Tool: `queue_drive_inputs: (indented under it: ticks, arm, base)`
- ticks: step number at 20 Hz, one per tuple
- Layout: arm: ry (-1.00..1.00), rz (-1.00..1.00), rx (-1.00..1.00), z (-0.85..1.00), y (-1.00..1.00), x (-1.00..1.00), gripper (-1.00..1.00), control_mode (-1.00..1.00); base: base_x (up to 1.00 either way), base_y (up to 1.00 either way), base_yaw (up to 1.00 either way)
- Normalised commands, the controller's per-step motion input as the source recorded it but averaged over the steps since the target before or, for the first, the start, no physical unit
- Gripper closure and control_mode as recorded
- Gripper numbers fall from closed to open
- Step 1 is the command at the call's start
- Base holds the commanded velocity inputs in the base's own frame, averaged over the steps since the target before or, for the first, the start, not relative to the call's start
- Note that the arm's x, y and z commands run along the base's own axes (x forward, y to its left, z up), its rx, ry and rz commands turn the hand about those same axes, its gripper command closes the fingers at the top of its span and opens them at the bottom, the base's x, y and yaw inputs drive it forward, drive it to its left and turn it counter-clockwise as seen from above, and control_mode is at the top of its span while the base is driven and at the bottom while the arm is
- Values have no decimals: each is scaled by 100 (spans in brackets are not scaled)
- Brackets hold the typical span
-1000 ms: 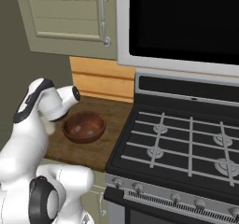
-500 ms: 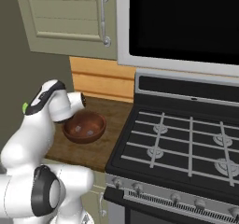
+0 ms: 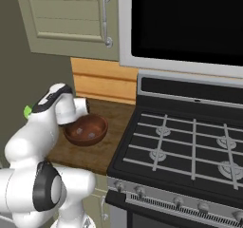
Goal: Grab a lemon wedge from the fridge and one ice cube from the ice bowl, and put them in the glass of lemonade.
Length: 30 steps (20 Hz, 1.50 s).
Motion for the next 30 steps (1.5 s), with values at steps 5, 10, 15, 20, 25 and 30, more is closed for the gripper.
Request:
queue_drive_inputs:
  ticks: [5, 10, 15, 20, 25, 30]
  arm:
    - [2, 0, 3, 52, 6, 24, 100, -100]
    - [9, 0, 0, -8, 7, 52, 100, -100]
    - [10, 0, 0, -44, 4, 39, 100, -100]
    - [7, 1, 0, -59, 0, 2, 100, -100]
    - [2, 1, 0, -40, 0, 1, 100, -100]
    - [0, 1, 0, -3, 0, -1, 100, -100]
  base:
    - [0, 0, 0]
    - [0, 0, 0]
    - [0, 0, 0]
    - [0, 0, 0]
    - [0, 0, 0]
    - [0, 0, 0]
